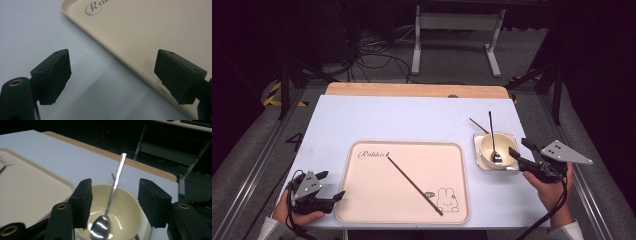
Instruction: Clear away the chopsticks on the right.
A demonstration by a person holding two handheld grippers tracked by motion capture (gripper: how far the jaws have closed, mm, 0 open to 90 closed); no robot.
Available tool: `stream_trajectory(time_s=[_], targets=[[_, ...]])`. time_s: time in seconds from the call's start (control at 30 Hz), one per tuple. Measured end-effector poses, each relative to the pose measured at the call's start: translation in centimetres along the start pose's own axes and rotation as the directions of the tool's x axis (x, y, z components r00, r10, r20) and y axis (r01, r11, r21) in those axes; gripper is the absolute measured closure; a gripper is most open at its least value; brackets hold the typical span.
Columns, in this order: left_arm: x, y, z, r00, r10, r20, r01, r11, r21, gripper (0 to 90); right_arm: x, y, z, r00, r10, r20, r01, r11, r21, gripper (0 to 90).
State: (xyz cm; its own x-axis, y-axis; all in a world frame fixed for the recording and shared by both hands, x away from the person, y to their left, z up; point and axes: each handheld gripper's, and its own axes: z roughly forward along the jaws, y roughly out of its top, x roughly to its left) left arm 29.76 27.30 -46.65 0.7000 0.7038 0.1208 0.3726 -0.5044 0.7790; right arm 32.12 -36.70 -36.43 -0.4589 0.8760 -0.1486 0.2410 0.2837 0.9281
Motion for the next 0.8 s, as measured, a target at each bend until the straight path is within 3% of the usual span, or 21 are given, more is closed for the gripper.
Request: stream_trajectory(time_s=[0.07, 0.23, 0.33, 0.4, 0.6, 0.7, 0.8], targets=[[0.0, 0.0, 0.1, 1.0000, 0.005, 0.003, -0.005, 1.0000, 0.001, 14.7, -1.2, -0.6, -0.2, 0.9989, 0.028, 0.038, -0.028, 1.000, -0.002, 47.8], [-0.1, 0.1, 0.1, 1.0000, 0.001, 0.001, -0.001, 0.9999, 0.010, 14.8, -3.5, -2.3, 0.0, 0.9895, 0.118, 0.083, -0.120, 0.993, 0.019, 48.2], [-0.2, 0.1, 0.2, 1.0000, 0.004, -0.001, -0.004, 0.9999, 0.012, 14.8, -4.6, -3.4, 0.6, 0.9773, 0.196, 0.080, -0.200, 0.979, 0.048, 48.1], [-0.2, 0.1, 0.1, 1.0000, 0.006, -0.002, -0.006, 0.9999, 0.012, 14.8, -5.1, -4.1, 1.1, 0.9724, 0.218, 0.083, -0.224, 0.972, 0.071, 48.1], [-0.1, 0.0, 0.1, 1.0000, 0.006, 0.004, -0.006, 0.9999, 0.012, 14.8, -5.6, -5.9, 2.9, 0.9703, 0.225, 0.088, -0.239, 0.952, 0.194, 49.7], [-0.1, 0.0, 0.1, 1.0000, 0.006, 0.007, -0.007, 0.9999, 0.014, 14.8, -6.0, -6.7, 3.5, 0.9643, 0.254, 0.073, -0.265, 0.936, 0.231, 52.4], [-0.1, 0.1, 0.2, 0.9999, 0.011, 0.007, -0.011, 0.9997, 0.020, 14.8, -6.2, -7.3, 4.0, 0.9651, 0.253, 0.066, -0.262, 0.927, 0.269, 53.3]])
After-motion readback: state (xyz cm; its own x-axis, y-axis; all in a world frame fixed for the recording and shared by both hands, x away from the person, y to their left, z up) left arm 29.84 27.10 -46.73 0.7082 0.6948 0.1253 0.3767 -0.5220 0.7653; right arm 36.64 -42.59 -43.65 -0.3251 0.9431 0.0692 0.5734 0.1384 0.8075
